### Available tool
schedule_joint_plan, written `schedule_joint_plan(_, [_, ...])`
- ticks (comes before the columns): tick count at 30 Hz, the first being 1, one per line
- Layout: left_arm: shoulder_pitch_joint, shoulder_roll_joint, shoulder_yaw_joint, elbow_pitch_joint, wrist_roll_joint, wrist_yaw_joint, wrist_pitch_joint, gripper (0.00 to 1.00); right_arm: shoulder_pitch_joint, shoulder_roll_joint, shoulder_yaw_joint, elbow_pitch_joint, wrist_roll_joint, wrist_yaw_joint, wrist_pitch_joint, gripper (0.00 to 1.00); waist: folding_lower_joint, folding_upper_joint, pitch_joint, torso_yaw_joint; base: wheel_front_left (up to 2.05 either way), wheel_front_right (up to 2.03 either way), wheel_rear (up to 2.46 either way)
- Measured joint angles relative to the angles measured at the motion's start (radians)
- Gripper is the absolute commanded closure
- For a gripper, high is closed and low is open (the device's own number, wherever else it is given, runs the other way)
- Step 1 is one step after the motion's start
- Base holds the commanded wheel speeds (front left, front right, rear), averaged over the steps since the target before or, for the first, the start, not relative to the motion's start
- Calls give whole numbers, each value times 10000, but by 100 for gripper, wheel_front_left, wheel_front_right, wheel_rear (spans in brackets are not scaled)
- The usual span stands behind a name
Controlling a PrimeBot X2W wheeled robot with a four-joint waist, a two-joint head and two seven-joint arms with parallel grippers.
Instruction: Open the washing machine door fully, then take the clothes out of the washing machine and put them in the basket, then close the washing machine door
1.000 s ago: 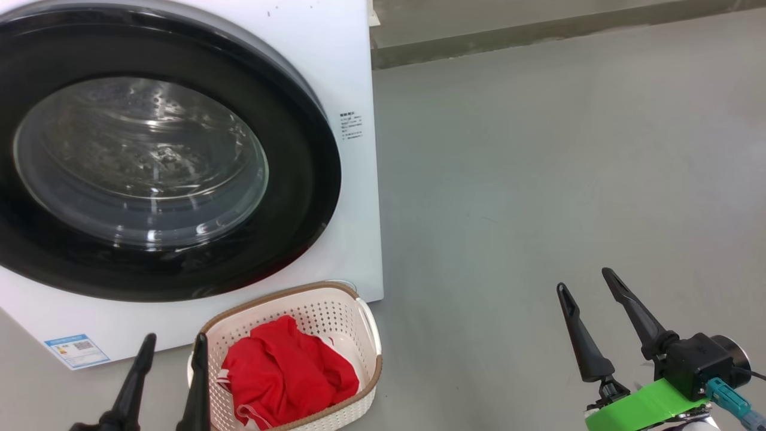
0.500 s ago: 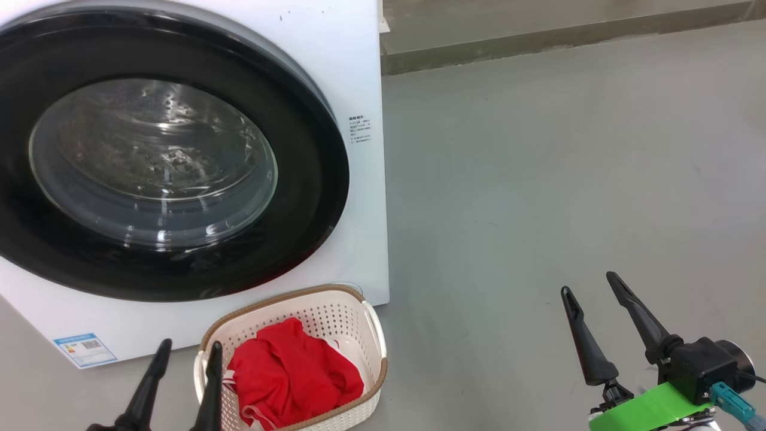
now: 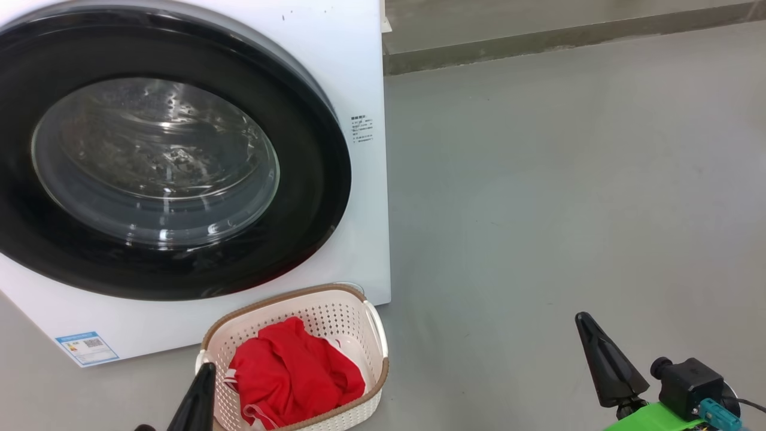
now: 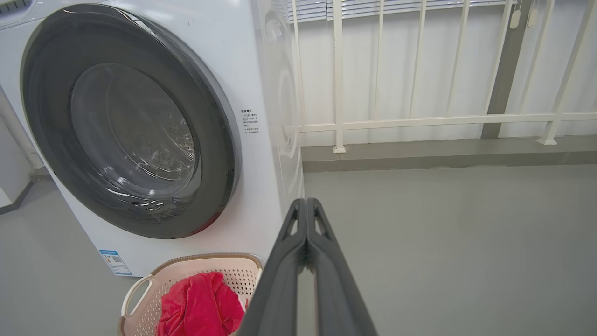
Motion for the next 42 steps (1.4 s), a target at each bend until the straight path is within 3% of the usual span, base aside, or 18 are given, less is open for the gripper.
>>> schedule_joint_plan(42, [-440, -82, 238, 518, -4788, 0, 1150, 100, -309, 82, -560, 303, 4734, 0, 1127, 100, -2, 0, 235, 290, 0, 0, 0])
